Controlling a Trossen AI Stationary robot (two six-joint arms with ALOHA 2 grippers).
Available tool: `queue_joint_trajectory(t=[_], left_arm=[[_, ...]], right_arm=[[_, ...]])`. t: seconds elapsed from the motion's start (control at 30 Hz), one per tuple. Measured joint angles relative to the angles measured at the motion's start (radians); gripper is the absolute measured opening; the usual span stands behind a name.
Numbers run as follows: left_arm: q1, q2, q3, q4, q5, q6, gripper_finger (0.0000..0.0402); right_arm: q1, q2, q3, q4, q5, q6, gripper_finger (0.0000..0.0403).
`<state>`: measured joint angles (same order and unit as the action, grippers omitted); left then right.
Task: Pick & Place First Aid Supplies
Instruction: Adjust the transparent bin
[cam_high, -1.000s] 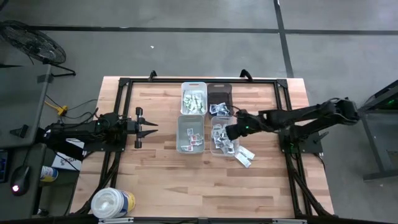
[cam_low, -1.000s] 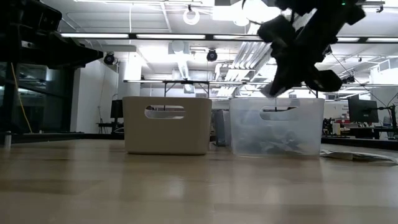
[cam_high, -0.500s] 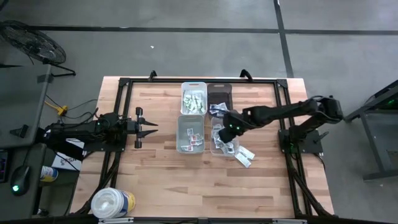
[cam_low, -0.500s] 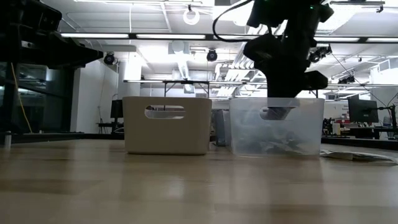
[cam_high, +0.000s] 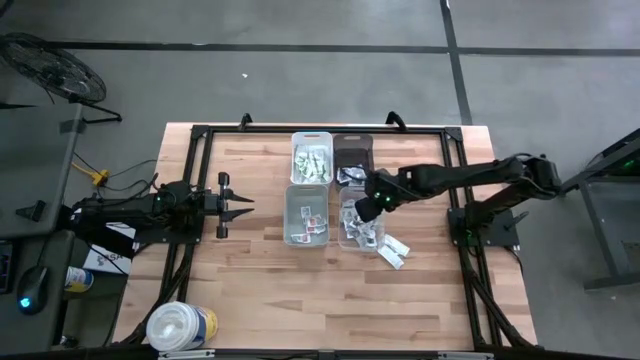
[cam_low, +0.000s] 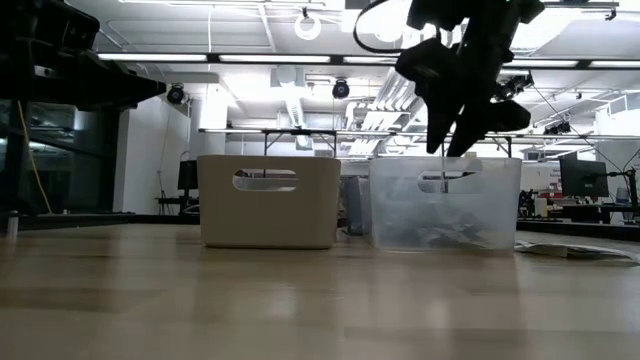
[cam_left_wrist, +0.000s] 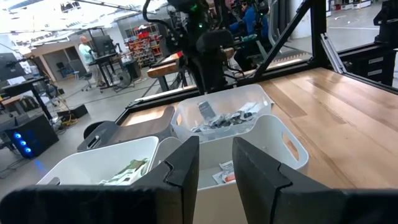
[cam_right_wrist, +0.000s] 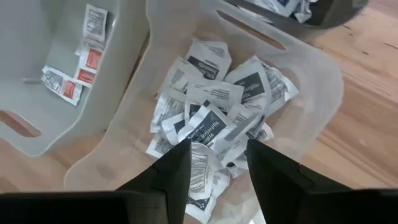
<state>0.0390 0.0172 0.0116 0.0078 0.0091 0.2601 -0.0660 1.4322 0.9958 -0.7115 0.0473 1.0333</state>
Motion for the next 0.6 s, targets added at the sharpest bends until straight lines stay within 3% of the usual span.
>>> queue_joint_trajectory(t=[0.3,0.6], left_arm=[[0.000,0.000,0.000,0.000,0.000,0.000,0.0096],[0.000,0.000,0.000,0.000,0.000,0.000,0.0096]], right_arm=[[0.037,-0.052,0.000,-0.050,0.027,0.025,0.0149],[0.084,-0.139,-0.008,-0.379,0.126,0.066,0.0125]])
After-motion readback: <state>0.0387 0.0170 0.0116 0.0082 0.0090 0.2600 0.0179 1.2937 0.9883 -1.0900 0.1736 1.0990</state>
